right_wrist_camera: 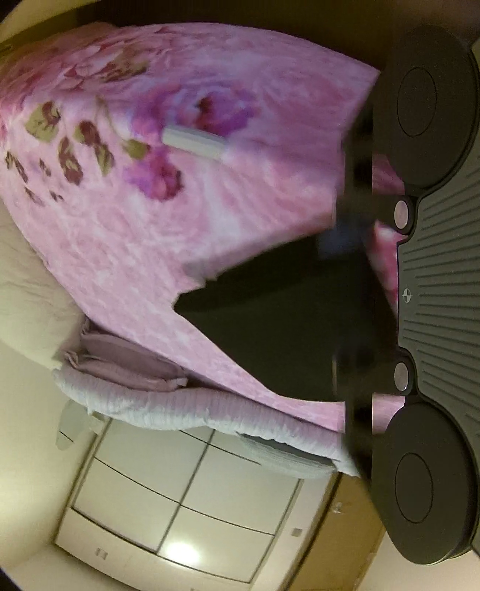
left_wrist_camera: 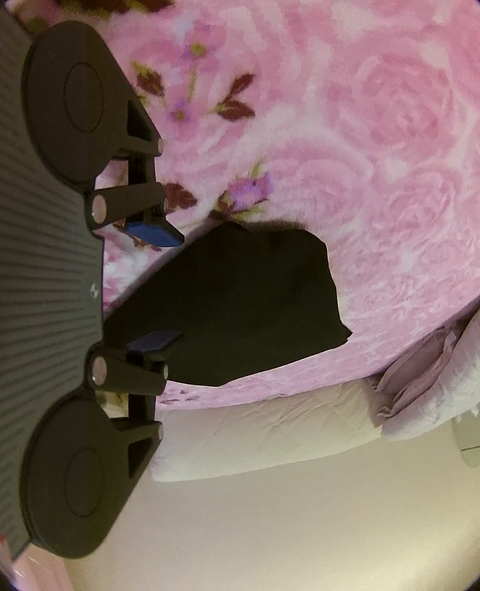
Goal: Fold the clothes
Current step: 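Grasp the folded black trousers with the left gripper while the right gripper grasps them too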
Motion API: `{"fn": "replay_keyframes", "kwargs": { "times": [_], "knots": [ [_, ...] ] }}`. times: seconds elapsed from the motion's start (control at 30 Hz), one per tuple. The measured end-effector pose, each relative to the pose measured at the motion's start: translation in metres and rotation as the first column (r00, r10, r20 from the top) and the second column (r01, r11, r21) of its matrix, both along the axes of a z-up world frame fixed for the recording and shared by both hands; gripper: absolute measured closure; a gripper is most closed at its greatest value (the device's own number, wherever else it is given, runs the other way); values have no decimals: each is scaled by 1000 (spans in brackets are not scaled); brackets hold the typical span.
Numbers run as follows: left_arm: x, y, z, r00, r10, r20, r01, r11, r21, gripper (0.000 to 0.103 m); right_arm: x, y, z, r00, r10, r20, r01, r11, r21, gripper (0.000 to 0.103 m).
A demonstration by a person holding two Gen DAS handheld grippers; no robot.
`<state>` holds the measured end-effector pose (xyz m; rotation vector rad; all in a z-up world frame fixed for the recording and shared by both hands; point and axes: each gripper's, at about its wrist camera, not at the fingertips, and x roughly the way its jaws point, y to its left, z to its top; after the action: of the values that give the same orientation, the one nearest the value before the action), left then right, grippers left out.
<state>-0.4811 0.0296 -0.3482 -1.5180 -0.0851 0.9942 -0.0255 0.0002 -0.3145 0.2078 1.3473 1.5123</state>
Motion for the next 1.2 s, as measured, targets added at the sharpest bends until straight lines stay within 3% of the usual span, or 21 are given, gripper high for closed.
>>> {"fn": "replay_keyframes", "kwargs": {
  "times": [0.1,0.23,0.47,0.6,0.63,0.7,0.8,0.87,0.93,1.13,1.17,1.2],
  "knots": [
    [0,1,-9,998,40,43,-39,999,-28,57,9,11,0,1000,12,-17,-12,1000,0,14],
    [5,3,-20,990,102,95,-97,994,-57,57,10,34,0,998,57,25,-57,998,-18,14],
    [24,6,-31,972,213,98,-206,975,-81,56,9,92,-4,984,151,94,-144,987,-76,14],
    [30,6,-39,959,265,101,-257,962,-89,57,5,125,-18,967,246,62,-236,962,-134,16],
    [30,6,-39,955,278,105,-270,959,-84,57,5,131,-24,964,263,35,-255,955,-150,26],
    [31,9,-40,951,288,111,-281,957,-75,57,7,139,-40,959,280,-41,-282,944,-172,36],
    [32,18,-41,953,282,113,-277,959,-58,59,12,140,-53,959,259,-112,-275,946,-170,37],
    [30,24,-41,957,270,109,-267,963,-41,69,13,137,-57,961,246,-127,-265,949,-171,61],
    [24,27,-39,957,270,107,-269,963,-21,75,10,131,-62,962,218,-163,-245,955,-170,75],
    [-14,38,-22,950,305,70,-311,945,99,78,-22,96,-57,961,148,-235,-193,965,-180,77],
    [-19,43,-21,955,291,57,-295,951,95,74,-28,91,-57,963,144,-229,-188,965,-183,74],
    [-22,46,-23,961,270,54,-274,959,75,73,-34,86,-56,965,139,-222,-182,965,-186,59]
  ]
}}
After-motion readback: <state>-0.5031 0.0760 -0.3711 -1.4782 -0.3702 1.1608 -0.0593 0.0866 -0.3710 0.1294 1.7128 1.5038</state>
